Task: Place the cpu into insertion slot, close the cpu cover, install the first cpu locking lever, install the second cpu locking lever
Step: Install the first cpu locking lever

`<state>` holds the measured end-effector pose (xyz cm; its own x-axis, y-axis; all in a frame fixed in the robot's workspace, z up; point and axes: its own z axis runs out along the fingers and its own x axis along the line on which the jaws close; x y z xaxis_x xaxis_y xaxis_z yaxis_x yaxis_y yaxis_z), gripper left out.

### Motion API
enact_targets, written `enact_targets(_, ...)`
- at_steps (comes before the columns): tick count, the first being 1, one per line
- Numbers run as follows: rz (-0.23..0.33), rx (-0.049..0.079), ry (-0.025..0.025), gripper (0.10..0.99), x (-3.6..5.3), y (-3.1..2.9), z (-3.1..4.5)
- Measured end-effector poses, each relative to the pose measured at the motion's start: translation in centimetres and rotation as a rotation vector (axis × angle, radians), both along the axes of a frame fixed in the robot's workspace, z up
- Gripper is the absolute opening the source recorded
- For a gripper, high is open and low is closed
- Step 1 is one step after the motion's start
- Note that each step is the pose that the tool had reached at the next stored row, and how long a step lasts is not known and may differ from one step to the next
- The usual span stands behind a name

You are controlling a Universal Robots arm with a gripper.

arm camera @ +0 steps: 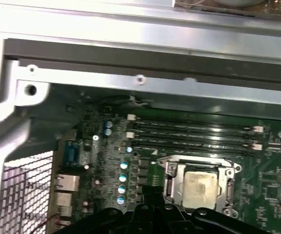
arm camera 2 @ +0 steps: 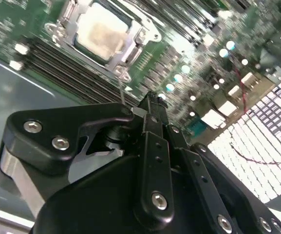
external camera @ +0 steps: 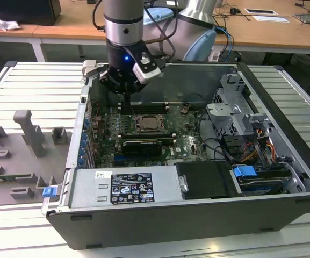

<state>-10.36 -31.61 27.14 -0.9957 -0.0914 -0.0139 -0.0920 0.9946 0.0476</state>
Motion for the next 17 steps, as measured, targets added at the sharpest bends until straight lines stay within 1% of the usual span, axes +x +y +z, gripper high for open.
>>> enact_targets(1, 0.0, 0.0, -0.0001, 0.106, -0.23, 0.02, -0.08)
enact_targets(2, 0.0, 0.0, 0.0001, 0.106, -0.71, 0.11, -0.29)
enact_targets(3, 0.0, 0.0, 0.0001, 0.106, -0.84, 0.34, -0.47)
enact_targets(5, -0.001, 0.0, 0.0001, 0.106, -0.9, 1.1, -0.82)
enact_targets(10, -0.001, 0.0, 0.0, 0.106, -0.95, 1.35, -0.93)
enact_targets(15, -0.001, 0.0, 0.0, 0.106, -0.95, 1.89, -1.0)
enact_targets(16, -0.001, 0.0, 0.0001, 0.106, -0.95, 2.36, -1.02)
enact_targets(17, -0.001, 0.0, 0.0, 0.106, -0.68, 3.06, -1.05)
